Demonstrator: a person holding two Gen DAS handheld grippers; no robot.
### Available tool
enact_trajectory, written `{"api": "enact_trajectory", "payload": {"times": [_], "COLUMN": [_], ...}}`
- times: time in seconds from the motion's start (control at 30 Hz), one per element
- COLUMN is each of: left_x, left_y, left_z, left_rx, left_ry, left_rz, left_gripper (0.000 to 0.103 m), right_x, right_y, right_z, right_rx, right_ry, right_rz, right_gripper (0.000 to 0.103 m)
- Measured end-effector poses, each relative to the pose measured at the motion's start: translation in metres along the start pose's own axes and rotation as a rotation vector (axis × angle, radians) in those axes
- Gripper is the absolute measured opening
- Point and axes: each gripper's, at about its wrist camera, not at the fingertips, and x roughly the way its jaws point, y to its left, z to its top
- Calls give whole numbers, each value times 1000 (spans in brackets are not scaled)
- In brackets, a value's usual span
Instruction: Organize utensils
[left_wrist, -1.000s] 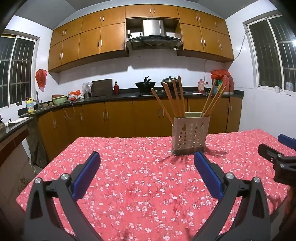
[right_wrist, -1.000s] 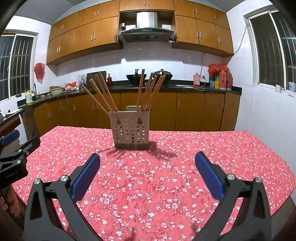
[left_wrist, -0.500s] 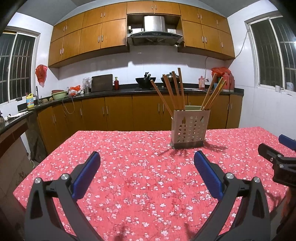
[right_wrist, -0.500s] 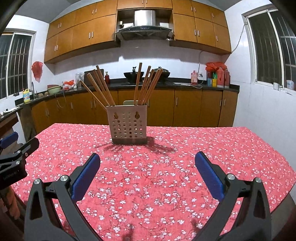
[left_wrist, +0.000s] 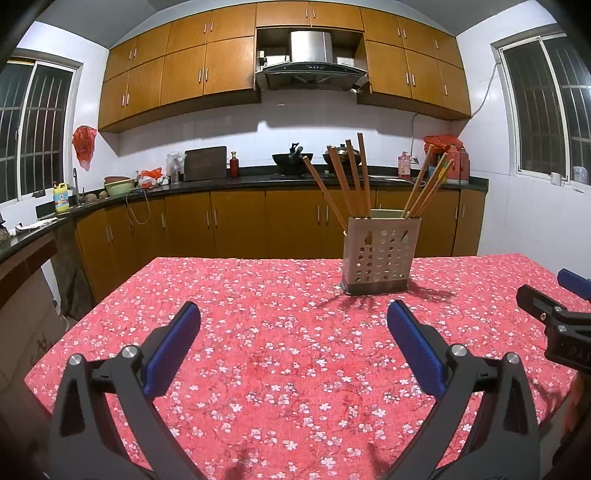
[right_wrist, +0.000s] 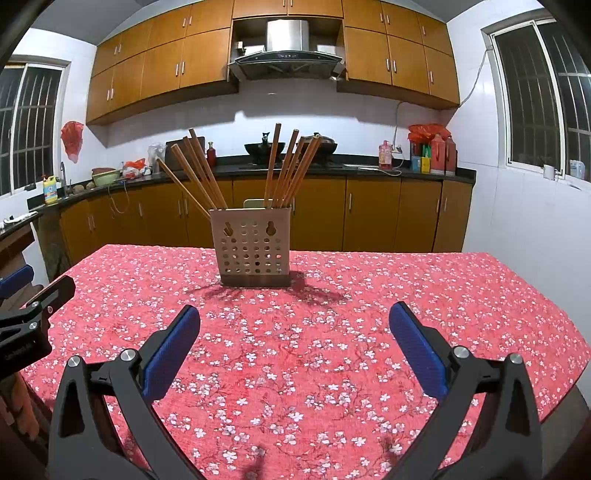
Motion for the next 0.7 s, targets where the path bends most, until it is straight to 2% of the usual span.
{"api": "enact_trajectory", "payload": {"times": [0.7], "left_x": [1], "left_y": [-1], "left_z": [-2], "left_rx": [0], "left_ry": [3], "left_rz": [-7], "left_gripper": [99], "right_x": [1], "right_y": [1], "right_z": [-1], "right_rx": [13], "right_ry": [7], "right_rz": [5], "right_gripper": [101]}}
